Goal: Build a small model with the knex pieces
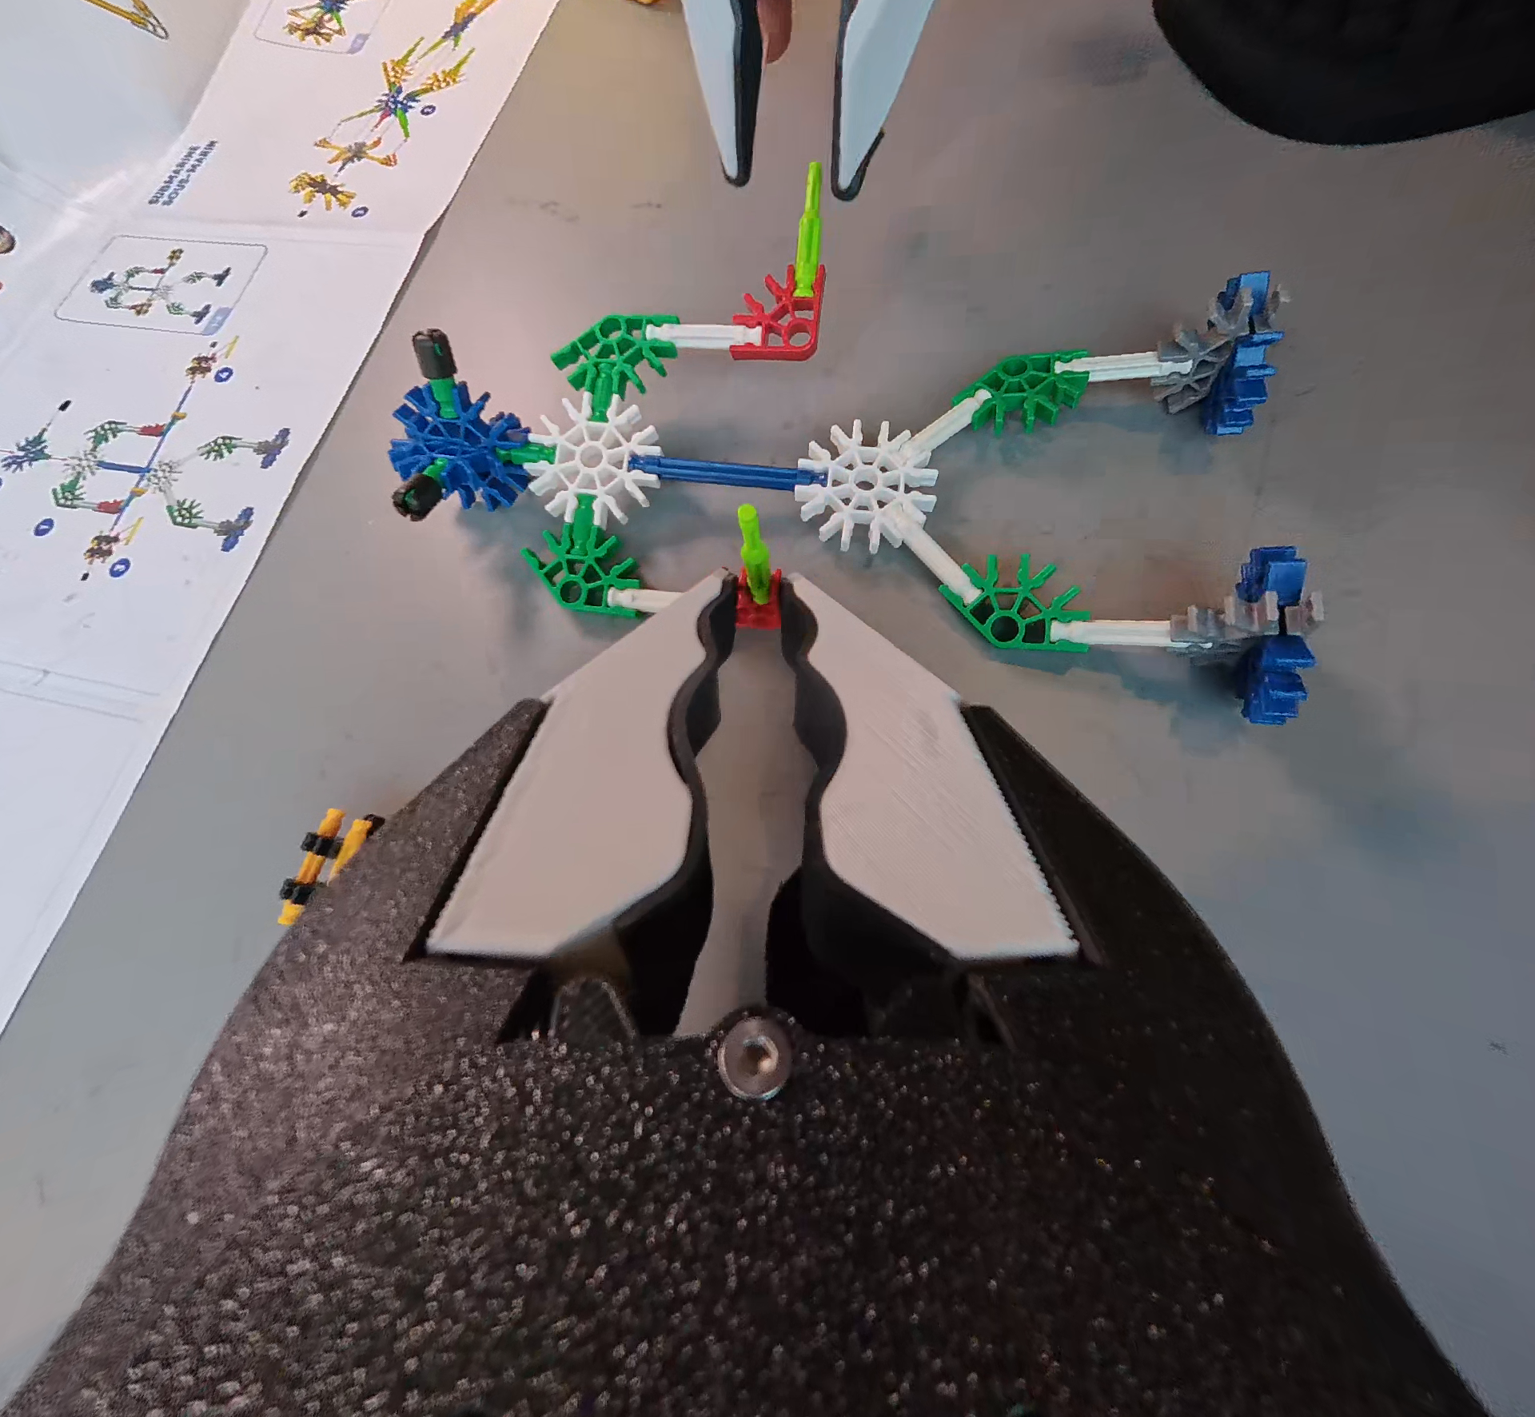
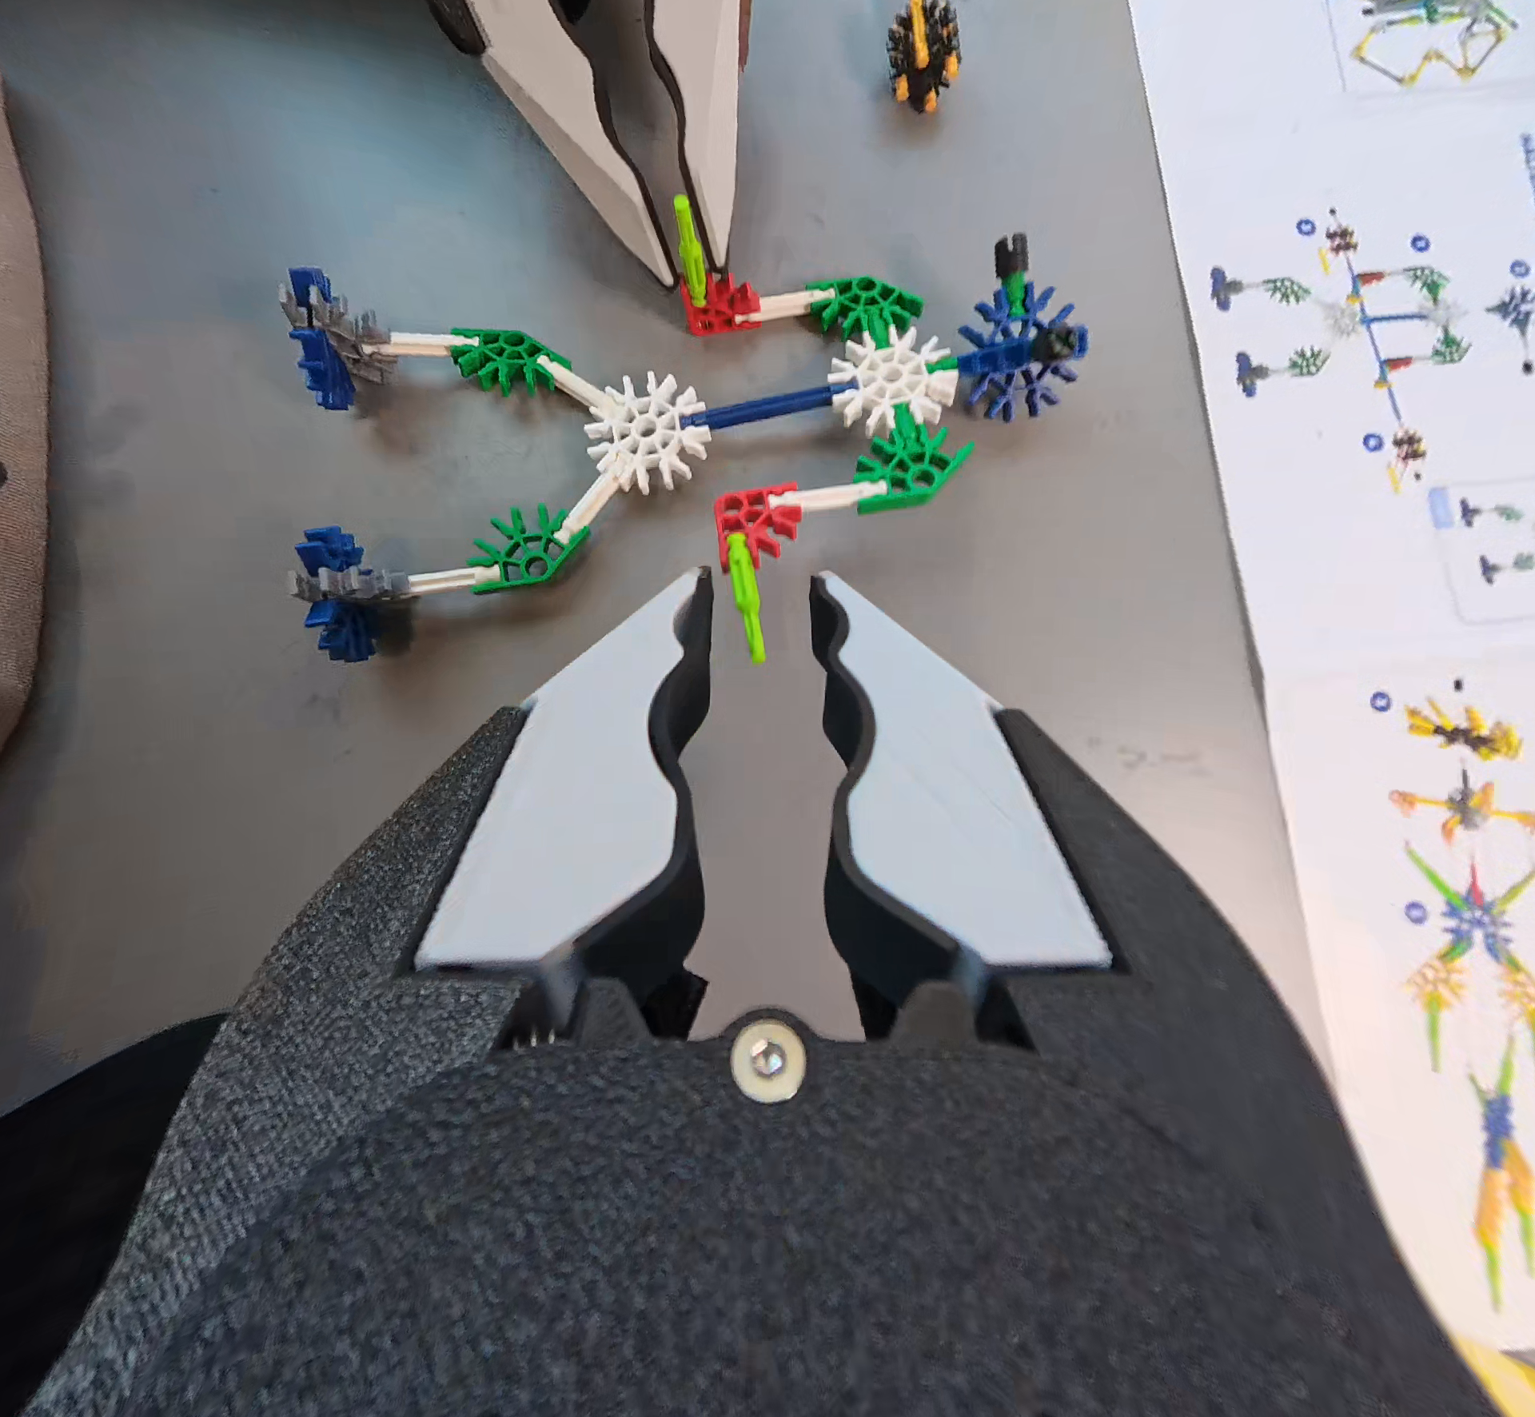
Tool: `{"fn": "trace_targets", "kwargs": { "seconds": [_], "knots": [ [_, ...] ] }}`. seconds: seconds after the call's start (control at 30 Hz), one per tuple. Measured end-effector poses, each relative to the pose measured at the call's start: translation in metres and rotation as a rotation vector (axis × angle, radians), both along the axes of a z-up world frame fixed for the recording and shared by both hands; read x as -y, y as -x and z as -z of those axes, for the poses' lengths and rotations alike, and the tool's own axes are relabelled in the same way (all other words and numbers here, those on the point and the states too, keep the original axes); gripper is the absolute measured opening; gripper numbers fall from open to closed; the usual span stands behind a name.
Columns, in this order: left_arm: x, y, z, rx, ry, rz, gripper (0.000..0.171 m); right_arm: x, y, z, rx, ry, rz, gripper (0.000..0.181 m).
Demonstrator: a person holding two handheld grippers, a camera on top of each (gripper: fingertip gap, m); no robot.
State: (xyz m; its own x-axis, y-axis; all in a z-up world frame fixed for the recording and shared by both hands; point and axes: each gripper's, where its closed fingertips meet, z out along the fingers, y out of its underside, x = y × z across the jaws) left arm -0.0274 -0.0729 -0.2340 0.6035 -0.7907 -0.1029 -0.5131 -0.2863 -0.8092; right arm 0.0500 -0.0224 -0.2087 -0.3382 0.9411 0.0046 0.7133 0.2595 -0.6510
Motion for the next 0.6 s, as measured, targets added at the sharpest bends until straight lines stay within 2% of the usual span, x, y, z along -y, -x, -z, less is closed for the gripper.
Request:
{"fn": "trace_targets", "kwargs": {
  "seconds": [0.17,0.33,0.43,0.5,0.6],
  "knots": [
    [0.001,0.002,0.000,0.017,0.011,0.005,0.010,0.000,-0.017,0.017,-0.032,0.058,0.079,0.022],
    [0.001,0.002,0.000,0.014,0.009,0.000,0.010,0.008,-0.007,0.015,-0.089,0.129,0.099,0.020],
    [0.002,0.003,0.000,0.014,0.010,-0.001,0.010,0.007,0.000,0.017,-0.087,0.128,0.116,0.019],
    [0.003,0.004,0.002,0.025,0.030,0.002,0.010,0.004,0.002,0.020,-0.068,0.104,0.131,0.011],
    [0.006,0.012,0.012,-0.002,0.072,-0.004,0.002,-0.003,-0.001,0.019,-0.029,0.038,0.139,0.016]
  ]
}}
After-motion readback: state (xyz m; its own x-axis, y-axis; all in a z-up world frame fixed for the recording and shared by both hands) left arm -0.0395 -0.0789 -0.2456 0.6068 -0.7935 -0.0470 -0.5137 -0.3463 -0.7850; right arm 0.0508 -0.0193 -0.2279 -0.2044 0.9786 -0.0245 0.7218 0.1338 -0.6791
